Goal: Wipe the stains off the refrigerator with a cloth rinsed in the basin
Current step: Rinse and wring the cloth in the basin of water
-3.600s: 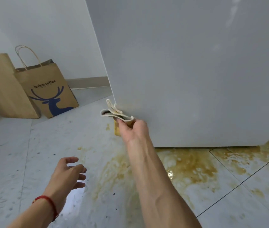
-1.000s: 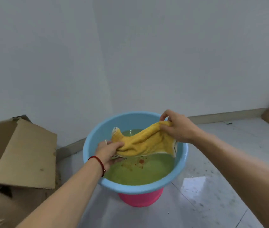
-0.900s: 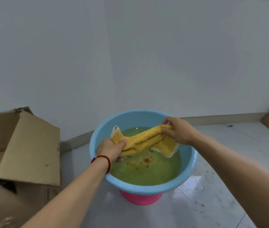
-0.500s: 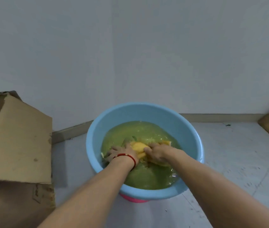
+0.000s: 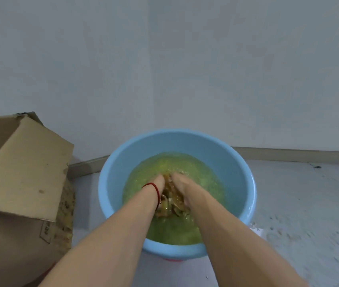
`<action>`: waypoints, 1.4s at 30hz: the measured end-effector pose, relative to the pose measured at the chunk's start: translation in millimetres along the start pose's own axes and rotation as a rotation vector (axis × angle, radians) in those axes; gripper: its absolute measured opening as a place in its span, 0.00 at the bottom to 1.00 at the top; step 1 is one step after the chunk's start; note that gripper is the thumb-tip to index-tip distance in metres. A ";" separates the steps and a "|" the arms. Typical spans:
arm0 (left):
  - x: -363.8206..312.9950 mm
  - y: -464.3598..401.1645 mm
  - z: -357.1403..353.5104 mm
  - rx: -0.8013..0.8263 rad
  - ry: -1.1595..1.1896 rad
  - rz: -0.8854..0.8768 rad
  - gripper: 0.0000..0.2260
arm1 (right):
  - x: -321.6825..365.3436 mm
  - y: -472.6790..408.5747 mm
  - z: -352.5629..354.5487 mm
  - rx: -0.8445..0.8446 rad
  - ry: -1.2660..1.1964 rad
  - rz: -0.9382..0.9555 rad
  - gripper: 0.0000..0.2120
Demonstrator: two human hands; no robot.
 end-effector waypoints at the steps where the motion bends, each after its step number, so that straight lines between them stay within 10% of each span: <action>1: -0.9 -6.2 -2.2 -0.004 0.029 -0.066 0.15 | -0.9 1.9 -8.8 0.035 -0.146 0.001 0.22; 6: -0.6 6.8 -10.8 0.029 0.204 -0.126 0.08 | -4.9 6.6 -9.0 0.007 -0.184 0.024 0.28; 10: -0.4 17.6 -10.6 0.176 0.036 -0.064 0.12 | 7.0 26.6 30.9 -0.225 0.360 0.175 0.20; 13: -10.9 15.6 7.9 -0.072 -0.207 -0.148 0.02 | 6.7 26.4 52.8 -0.414 0.743 0.165 0.15; 16: -5.5 -3.8 21.2 -0.292 -0.298 -0.097 0.18 | -7.6 18.9 48.4 -0.404 0.809 -0.017 0.19; 20: 12.4 -28.4 10.7 -0.145 0.002 0.050 0.14 | -5.4 22.4 18.5 -0.201 0.615 -0.103 0.20; 26: 4.7 2.7 -2.3 0.075 0.023 -0.046 0.17 | 1.7 18.2 -20.6 0.043 -0.293 0.024 0.17; 35: -0.7 18.8 -5.9 0.035 -0.315 -0.100 0.21 | 13.8 34.1 20.9 -0.271 0.938 0.214 0.17; 39: 5.5 18.4 10.4 -0.152 -0.343 -0.034 0.32 | -4.3 30.5 45.4 -0.428 1.033 0.007 0.24; 42: 17.4 -8.5 -1.1 0.016 -0.185 0.070 0.30 | -12.8 27.7 32.4 -0.314 0.815 -0.165 0.25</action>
Point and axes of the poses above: each hand's wrist, its own y-axis away from the middle knuckle, its own z-axis out of the back of the hand, x = y × z, the point moved 4 cm from there along -y, towards the middle knuckle, and after that the axes turned 11 degrees about x, right-handed, at the moved point
